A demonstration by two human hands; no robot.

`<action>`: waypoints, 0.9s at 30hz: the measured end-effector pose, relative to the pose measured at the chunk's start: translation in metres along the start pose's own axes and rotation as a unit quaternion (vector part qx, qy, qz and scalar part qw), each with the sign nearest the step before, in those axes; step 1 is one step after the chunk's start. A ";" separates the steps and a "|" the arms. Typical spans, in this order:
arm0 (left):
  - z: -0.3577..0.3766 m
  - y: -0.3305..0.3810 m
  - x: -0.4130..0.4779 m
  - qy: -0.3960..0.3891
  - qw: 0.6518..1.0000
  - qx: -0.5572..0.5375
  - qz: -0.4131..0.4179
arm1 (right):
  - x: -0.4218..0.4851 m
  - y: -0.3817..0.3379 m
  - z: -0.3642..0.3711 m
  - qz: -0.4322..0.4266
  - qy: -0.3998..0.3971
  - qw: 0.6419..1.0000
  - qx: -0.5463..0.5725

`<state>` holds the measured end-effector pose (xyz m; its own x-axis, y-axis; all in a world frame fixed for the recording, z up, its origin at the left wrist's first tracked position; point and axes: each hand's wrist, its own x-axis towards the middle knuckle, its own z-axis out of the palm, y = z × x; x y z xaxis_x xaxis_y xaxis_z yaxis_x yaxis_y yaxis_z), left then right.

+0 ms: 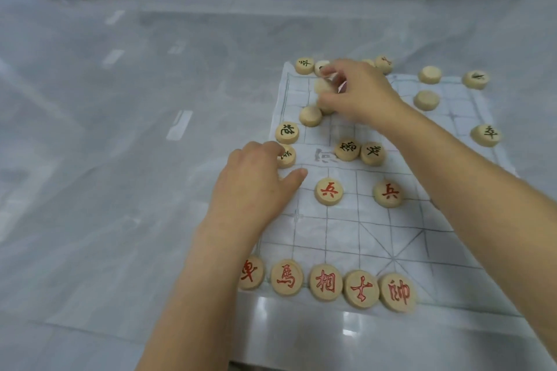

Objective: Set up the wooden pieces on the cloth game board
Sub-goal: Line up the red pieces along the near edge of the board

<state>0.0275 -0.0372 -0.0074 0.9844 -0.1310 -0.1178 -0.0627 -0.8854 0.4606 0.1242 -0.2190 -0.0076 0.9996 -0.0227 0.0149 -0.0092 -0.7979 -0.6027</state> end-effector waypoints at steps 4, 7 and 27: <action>0.004 0.012 -0.007 0.012 0.997 -0.031 0.072 | -0.087 0.000 -0.024 0.054 -0.059 0.975 0.208; 0.007 0.026 -0.016 0.008 0.987 -0.079 0.136 | -0.134 0.008 -0.034 0.103 -0.074 0.914 0.386; 0.028 0.050 -0.030 0.001 0.955 -0.156 0.253 | -0.176 0.024 -0.023 0.073 0.072 0.888 0.449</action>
<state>-0.0097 -0.0904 -0.0052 0.8409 -0.5063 0.1913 -0.4793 -0.5323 0.6978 -0.0522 -0.2480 -0.0060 0.9752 -0.2150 -0.0528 -0.0496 0.0205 -0.9986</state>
